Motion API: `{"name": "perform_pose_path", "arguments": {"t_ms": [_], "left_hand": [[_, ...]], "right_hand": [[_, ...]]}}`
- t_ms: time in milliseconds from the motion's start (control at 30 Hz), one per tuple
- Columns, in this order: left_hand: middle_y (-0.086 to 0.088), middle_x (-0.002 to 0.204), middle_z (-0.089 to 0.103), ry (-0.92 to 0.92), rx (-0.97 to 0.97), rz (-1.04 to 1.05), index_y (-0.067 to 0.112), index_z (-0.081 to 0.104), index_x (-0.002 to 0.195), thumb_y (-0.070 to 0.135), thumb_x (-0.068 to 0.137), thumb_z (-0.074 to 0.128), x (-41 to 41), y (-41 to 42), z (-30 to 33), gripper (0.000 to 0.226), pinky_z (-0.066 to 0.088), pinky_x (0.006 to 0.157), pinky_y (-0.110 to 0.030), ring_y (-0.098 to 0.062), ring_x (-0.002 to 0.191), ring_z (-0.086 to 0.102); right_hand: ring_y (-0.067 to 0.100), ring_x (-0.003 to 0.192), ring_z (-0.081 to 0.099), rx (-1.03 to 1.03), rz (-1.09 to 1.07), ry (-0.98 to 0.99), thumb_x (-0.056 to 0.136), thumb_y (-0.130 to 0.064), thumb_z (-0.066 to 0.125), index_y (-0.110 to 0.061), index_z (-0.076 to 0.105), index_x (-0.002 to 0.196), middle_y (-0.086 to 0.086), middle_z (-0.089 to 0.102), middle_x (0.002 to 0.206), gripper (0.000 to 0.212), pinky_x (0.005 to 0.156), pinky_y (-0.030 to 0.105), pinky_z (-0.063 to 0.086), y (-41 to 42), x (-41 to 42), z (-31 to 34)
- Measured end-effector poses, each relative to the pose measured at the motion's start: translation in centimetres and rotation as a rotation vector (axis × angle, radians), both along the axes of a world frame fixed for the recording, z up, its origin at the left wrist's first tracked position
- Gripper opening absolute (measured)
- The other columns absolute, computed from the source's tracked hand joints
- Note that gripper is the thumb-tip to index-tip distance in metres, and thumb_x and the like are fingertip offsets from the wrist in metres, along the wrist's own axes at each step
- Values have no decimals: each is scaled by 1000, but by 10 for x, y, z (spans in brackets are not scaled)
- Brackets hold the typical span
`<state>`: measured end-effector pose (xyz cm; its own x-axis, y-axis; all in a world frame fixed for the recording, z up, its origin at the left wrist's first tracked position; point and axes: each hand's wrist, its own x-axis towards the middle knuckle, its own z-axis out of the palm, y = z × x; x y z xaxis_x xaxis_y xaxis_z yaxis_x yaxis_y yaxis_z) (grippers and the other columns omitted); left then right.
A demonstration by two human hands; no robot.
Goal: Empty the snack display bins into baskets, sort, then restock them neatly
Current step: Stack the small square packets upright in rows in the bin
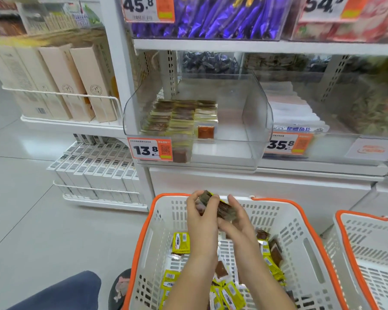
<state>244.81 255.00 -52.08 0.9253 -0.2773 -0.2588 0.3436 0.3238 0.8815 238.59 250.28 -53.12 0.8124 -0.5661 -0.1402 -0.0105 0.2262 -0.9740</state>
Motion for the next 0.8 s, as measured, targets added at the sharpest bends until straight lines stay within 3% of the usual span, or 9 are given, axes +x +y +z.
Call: {"name": "perform_pose_path", "arguments": {"t_ms": [100, 167, 233, 300, 367, 467, 567, 700, 800], "left_hand": [[4, 91, 66, -192, 27, -53, 33, 61, 108, 14, 87, 69, 22, -8, 48, 29, 53, 73, -25, -11, 80, 66], [5, 87, 64, -310, 45, -65, 33, 62, 99, 16, 85, 71, 34, -14, 81, 24, 51, 69, -21, -6, 75, 63], [8, 86, 63, -398, 59, -114, 31, 61, 97, 21, 83, 74, 47, -20, 108, 22, 48, 69, -15, 1, 73, 60], [8, 104, 63, -517, 138, -215, 32, 61, 110, 42, 79, 71, 68, -21, 126, 34, 48, 87, -19, 2, 92, 59], [2, 138, 49, -742, 477, -232, 32, 52, 134, 55, 87, 57, 103, -12, 128, 53, 33, 112, -31, -7, 124, 46], [-4, 158, 26, -1085, 1215, -145, 25, 29, 151, 60, 97, 26, 156, 15, 105, 64, 7, 121, -40, -21, 147, 16], [-3, 151, 40, -1094, 1433, -152, 21, 35, 148, 67, 83, -4, 177, 24, 83, 89, 10, 118, -42, -22, 141, 30], [-2, 128, 63, -1129, 1451, -65, 24, 59, 129, 58, 86, 2, 178, 19, 78, 79, 25, 109, -42, -23, 122, 52], [-2, 111, 69, -1142, 1458, -52, 24, 69, 110, 55, 89, 9, 178, 19, 76, 71, 28, 104, -41, -25, 108, 57]], "right_hand": [[-10, 115, 52, -449, 66, -26, 63, -29, 73, -46, 49, 124, -24, 56, 125, 67, 95, 12, 42, -21, 15, 48], [-15, 104, 53, -720, 16, -5, 68, -26, 76, -52, 48, 114, -29, 56, 114, 61, 84, 2, 39, -29, 33, 78], [-5, 91, 58, -896, -102, -3, 68, -32, 75, -44, 57, 111, -20, 61, 101, 47, 73, 4, 40, -39, 51, 102], [6, 85, 60, -981, -153, 16, 67, -39, 76, -31, 64, 109, -11, 64, 94, 44, 69, 7, 40, -57, 70, 121], [10, 87, 62, -1007, -132, 83, 71, -34, 80, -29, 65, 110, -7, 67, 95, 42, 72, 16, 43, -78, 88, 136], [14, 83, 58, -1119, -90, 259, 75, -38, 75, -30, 60, 104, -5, 64, 93, 34, 69, 26, 42, -107, 114, 156], [18, 83, 60, -1249, 169, 458, 76, -39, 73, -24, 59, 102, -2, 64, 92, 34, 69, 30, 49, -130, 148, 166], [22, 88, 59, -1304, 608, 722, 78, -37, 74, -16, 61, 101, 5, 63, 97, 34, 75, 34, 48, -139, 189, 146], [24, 88, 56, -1313, 657, 752, 80, -36, 73, -19, 60, 99, 4, 62, 97, 29, 75, 34, 45, -136, 205, 123]]}}
